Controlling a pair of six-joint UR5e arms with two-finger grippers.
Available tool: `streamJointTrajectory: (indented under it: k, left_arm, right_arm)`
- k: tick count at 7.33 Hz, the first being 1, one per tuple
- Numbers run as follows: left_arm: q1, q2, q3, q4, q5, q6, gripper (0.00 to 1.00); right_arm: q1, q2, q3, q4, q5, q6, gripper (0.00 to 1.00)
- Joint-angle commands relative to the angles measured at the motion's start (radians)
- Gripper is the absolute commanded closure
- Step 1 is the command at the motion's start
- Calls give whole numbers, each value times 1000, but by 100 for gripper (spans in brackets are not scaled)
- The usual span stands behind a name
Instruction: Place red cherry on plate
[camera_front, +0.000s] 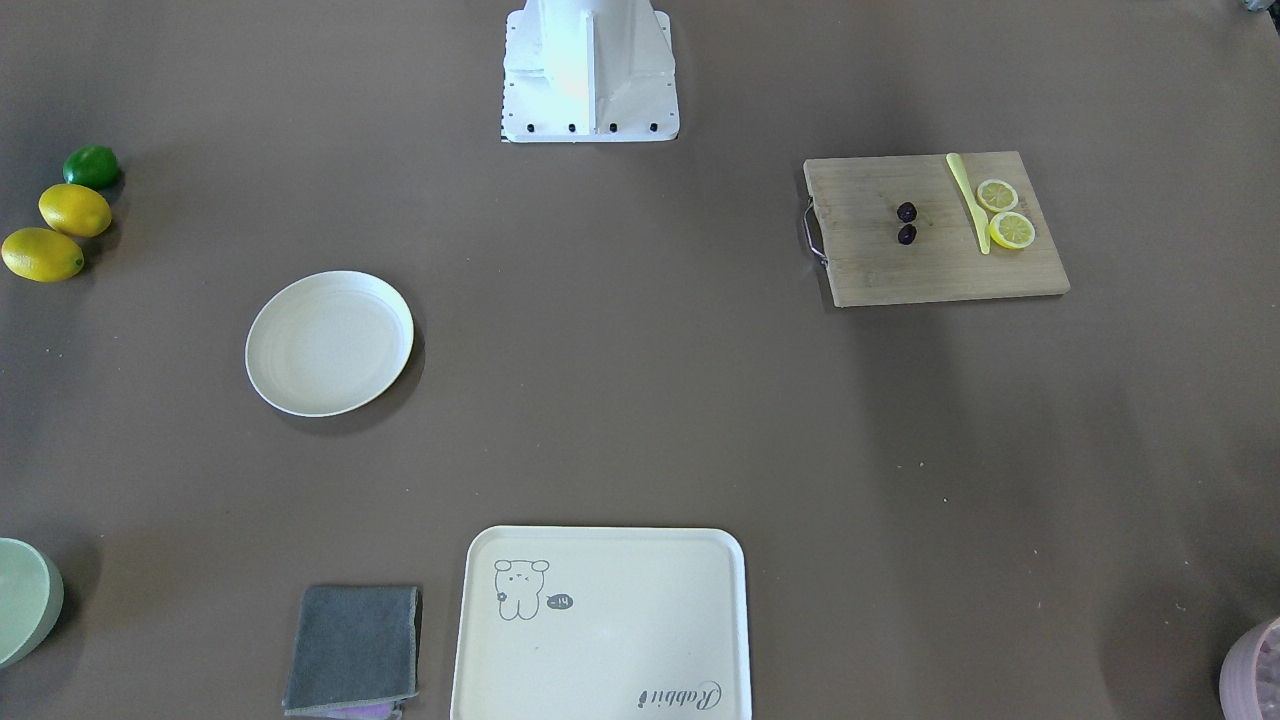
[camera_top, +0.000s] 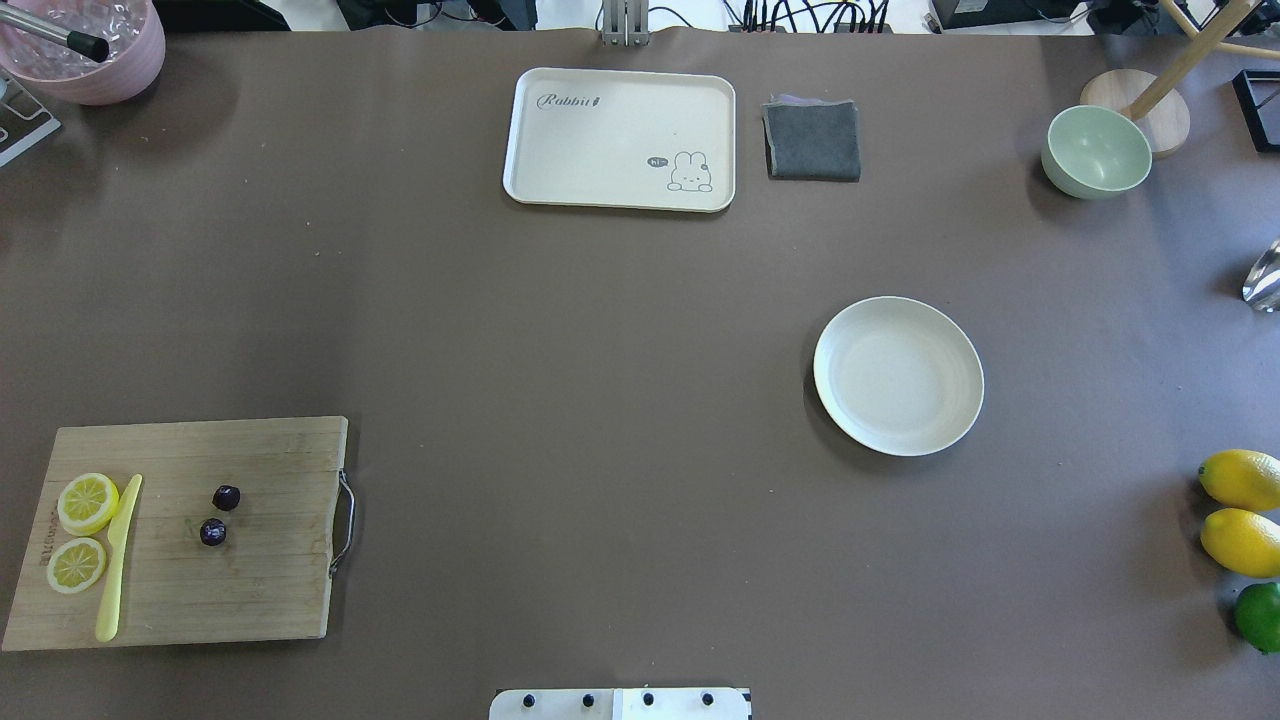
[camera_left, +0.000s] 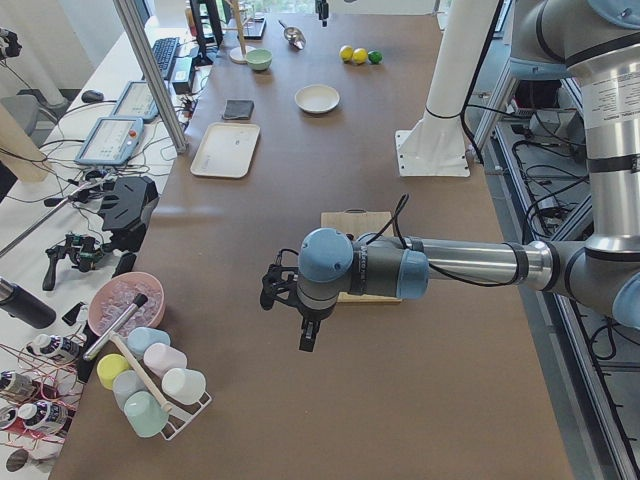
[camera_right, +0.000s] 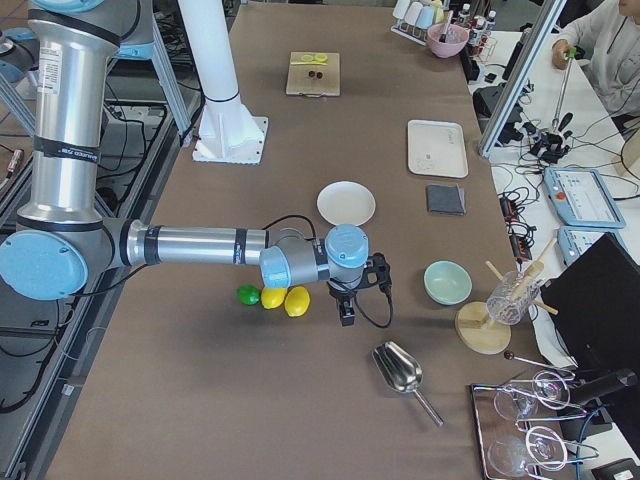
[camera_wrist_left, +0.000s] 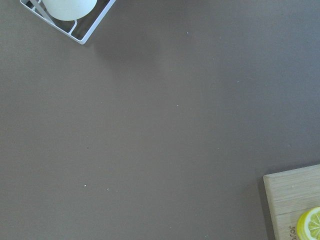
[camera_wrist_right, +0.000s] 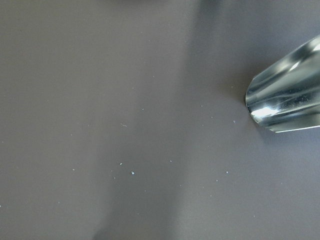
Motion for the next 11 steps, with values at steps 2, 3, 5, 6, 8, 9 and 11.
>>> streamJointTrajectory:
  k: [2, 3, 5, 6, 8, 9, 11]
  left_arm:
    - [26, -28, 3, -4, -3, -24, 2]
    - [36, -34, -4, -3, -1, -30, 2]
    - [47, -65, -4, -3, 0, -84, 2]
    - [47, -65, -1, -10, 2, -79, 2]
    - [49, -45, -1, -93, 3, -85, 2]
    - [49, -33, -4, -105, -3, -101, 3]
    - [101, -37, -18, -136, -3, -165, 3]
  right_arm:
    - [56, -25, 7, 121, 31, 4, 0]
    - [56, -46, 5, 157, 32, 9, 0]
    - [55, -37, 44, 165, 32, 114, 0]
    - [33, -30, 51, 165, 37, 125, 1]
    - [-119, 63, 100, 166, 25, 343, 1]
    - [-205, 131, 101, 166, -21, 466, 1]
    - [-347, 223, 90, 166, -50, 590, 2]
